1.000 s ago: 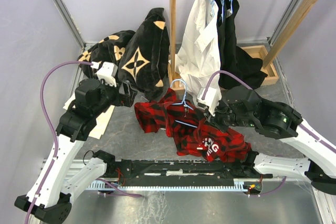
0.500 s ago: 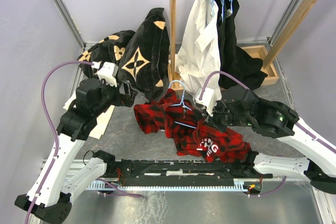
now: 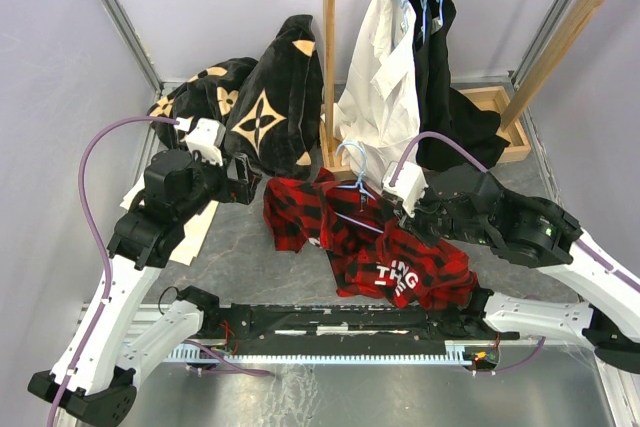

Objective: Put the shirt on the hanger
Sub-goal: Hang the shirt on the hanger, then move the clothesline to the center of the board.

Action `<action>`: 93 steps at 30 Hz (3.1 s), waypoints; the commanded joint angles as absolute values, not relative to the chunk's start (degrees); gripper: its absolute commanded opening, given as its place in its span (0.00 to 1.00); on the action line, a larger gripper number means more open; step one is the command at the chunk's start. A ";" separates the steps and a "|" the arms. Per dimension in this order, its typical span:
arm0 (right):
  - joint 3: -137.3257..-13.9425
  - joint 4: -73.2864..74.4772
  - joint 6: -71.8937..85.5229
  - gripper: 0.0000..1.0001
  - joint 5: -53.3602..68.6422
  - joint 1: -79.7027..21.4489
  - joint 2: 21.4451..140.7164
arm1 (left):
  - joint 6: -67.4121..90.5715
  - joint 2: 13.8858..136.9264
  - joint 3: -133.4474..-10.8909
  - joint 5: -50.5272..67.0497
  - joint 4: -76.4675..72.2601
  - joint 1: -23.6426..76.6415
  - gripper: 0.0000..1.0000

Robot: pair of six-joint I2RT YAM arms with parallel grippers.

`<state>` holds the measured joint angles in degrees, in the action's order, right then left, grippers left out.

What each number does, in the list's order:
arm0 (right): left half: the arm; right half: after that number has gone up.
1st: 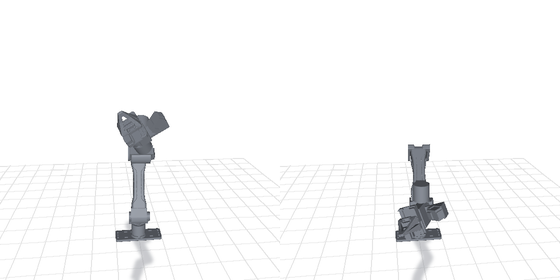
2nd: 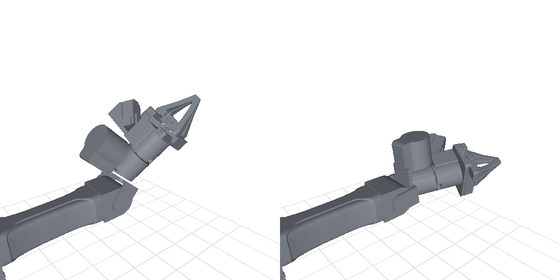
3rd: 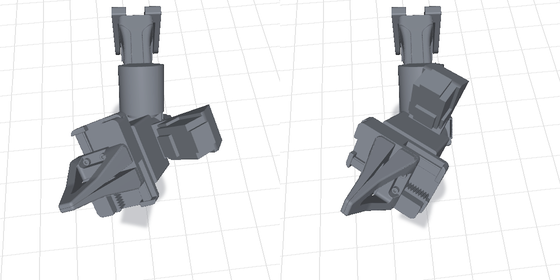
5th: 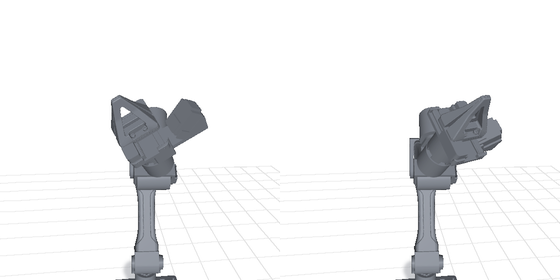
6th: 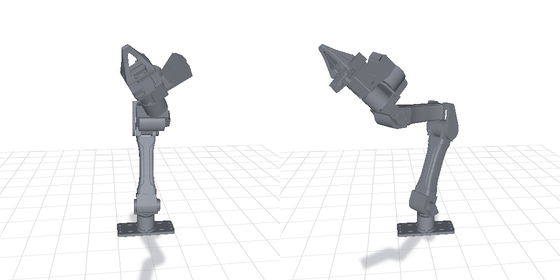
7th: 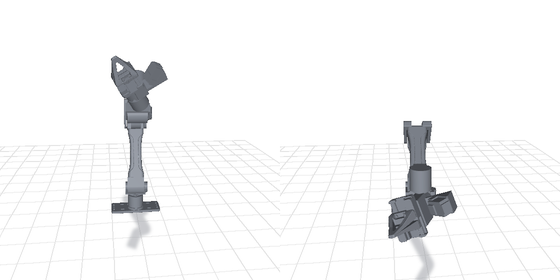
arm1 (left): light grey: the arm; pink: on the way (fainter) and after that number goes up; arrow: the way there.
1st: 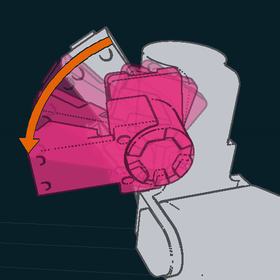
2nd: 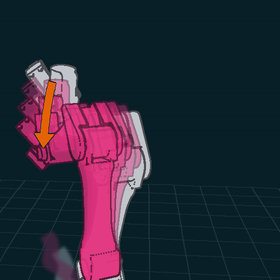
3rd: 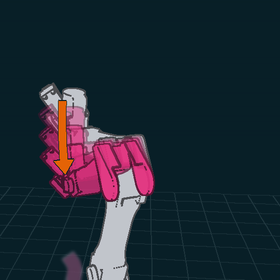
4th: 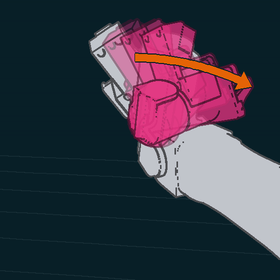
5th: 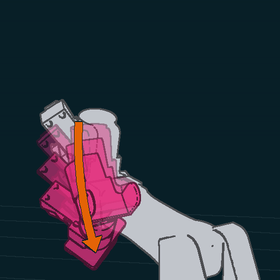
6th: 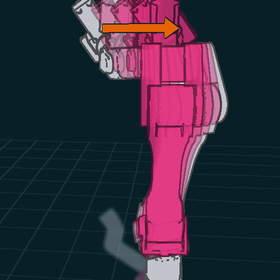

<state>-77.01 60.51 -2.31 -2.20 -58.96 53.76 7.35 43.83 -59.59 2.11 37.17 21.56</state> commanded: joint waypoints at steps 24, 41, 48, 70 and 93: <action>-92.96 63.94 -12.19 0.00 -2.36 -58.72 53.62 | 1.70 38.72 -61.89 9.46 30.93 21.27 0.96; -128.07 84.87 -16.97 0.00 -9.42 -58.80 56.53 | 2.01 40.61 -66.33 10.88 26.24 21.31 0.96; -129.44 85.17 -15.21 0.00 -14.53 -58.75 50.35 | 6.01 45.38 -64.54 17.66 21.09 21.27 0.96; -109.88 87.34 -5.75 0.00 -17.40 -58.80 45.18 | 1.65 74.75 -67.86 -15.24 -12.06 38.27 0.99; -107.05 89.65 -6.39 0.00 -11.06 -58.79 46.92 | 4.57 103.14 -85.33 -27.81 -10.43 26.81 0.74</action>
<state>-107.00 91.48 -5.87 -13.67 -58.85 45.87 -0.75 105.67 -82.98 -30.41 -15.68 36.01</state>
